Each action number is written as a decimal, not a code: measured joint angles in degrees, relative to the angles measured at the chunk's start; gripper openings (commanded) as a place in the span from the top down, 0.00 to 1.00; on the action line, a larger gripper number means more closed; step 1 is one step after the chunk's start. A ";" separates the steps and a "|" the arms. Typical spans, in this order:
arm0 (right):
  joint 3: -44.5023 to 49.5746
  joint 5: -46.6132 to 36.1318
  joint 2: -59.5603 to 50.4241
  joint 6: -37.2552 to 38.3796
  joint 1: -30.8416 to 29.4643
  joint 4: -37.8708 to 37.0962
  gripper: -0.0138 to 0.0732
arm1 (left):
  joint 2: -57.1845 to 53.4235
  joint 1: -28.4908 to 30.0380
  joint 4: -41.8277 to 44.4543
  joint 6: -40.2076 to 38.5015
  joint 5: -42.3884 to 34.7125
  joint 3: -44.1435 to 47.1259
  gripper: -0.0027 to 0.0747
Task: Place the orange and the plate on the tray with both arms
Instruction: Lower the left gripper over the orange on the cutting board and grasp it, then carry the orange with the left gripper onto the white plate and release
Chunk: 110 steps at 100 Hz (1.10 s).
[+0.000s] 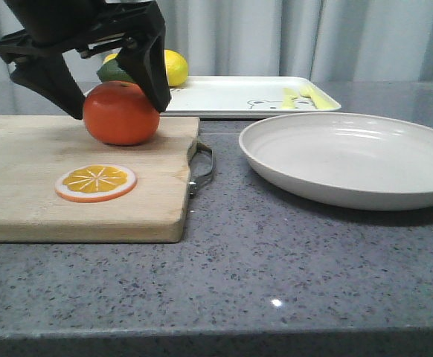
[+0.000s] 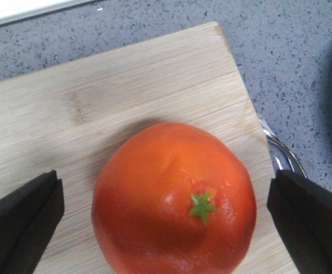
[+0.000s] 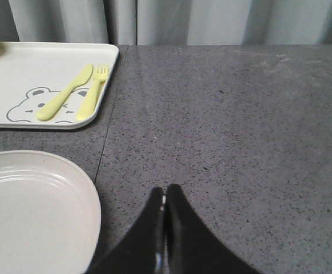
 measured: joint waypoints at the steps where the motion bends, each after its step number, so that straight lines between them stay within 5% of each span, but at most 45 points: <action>1: 0.00 0.00 0.00 0.00 0.00 0.00 0.91 | 0.00 0.00 0.00 0.00 0.00 0.00 0.10; 43: 0.00 0.00 0.00 0.00 0.00 0.00 0.91 | 0.00 0.00 -0.21 0.00 0.94 -0.13 0.54; 75: 0.00 0.10 0.00 0.03 0.00 0.00 0.91 | 0.00 -0.78 -0.71 1.75 4.31 -4.36 0.56; 110: 0.00 0.10 0.00 0.03 0.00 0.00 0.91 | 4.85 -10.79 -2.23 3.55 5.36 -15.37 0.56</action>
